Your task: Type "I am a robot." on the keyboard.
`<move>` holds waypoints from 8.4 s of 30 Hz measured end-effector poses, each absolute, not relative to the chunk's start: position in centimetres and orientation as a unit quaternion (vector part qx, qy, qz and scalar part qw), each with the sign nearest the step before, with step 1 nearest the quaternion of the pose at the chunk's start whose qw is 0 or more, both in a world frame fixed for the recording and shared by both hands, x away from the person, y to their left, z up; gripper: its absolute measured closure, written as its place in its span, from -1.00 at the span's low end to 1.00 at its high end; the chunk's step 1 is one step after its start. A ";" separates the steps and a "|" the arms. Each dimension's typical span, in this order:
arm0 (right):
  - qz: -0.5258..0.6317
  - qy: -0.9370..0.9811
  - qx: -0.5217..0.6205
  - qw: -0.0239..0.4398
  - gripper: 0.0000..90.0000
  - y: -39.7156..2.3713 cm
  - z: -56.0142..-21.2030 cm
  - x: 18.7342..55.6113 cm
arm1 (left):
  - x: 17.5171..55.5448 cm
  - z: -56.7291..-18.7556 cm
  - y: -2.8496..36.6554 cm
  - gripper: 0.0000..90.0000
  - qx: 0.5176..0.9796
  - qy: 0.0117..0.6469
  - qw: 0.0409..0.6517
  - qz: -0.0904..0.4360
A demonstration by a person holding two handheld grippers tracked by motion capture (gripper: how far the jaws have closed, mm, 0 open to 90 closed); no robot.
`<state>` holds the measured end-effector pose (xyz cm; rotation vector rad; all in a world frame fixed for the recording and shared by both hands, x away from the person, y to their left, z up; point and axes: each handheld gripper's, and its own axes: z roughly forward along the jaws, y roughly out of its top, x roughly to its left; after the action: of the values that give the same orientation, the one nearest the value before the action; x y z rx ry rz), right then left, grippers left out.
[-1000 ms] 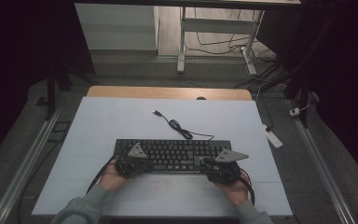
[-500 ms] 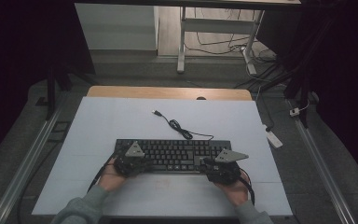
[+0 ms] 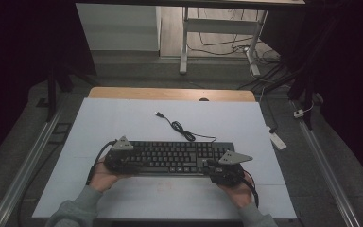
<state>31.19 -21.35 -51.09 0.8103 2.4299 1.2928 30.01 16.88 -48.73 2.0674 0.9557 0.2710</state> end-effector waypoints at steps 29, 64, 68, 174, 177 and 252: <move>0.439 0.843 0.276 0.141 0.24 -21.4 -51.2 31.3 | 31.1 -49.4 20.8 0.33 0.808 0.431 0.379 0.129; 0.436 0.845 0.276 0.142 0.23 -21.4 -51.3 31.4 | 32.0 -51.8 20.6 0.97 0.832 0.436 0.320 0.121; 0.436 0.845 0.275 0.141 0.23 -21.4 -51.3 31.4 | 32.0 -51.8 20.6 0.97 0.832 0.436 0.320 0.121; 0.446 0.866 0.206 0.098 0.99 -13.1 -49.1 33.1 | 30.9 -49.9 20.3 -0.35 0.809 0.430 0.379 0.131; 0.442 0.868 0.204 0.095 0.99 -12.1 -49.3 33.3 | 30.9 -49.9 20.3 -0.35 0.810 0.429 0.378 0.130; 0.447 0.857 0.229 0.114 0.36 -12.3 -49.6 33.5 | 30.8 -49.9 20.4 -0.37 0.813 0.424 0.376 0.133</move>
<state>33.50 -12.30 -49.61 0.6720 2.5133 1.3115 30.83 20.45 -49.88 2.0813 1.0842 0.3396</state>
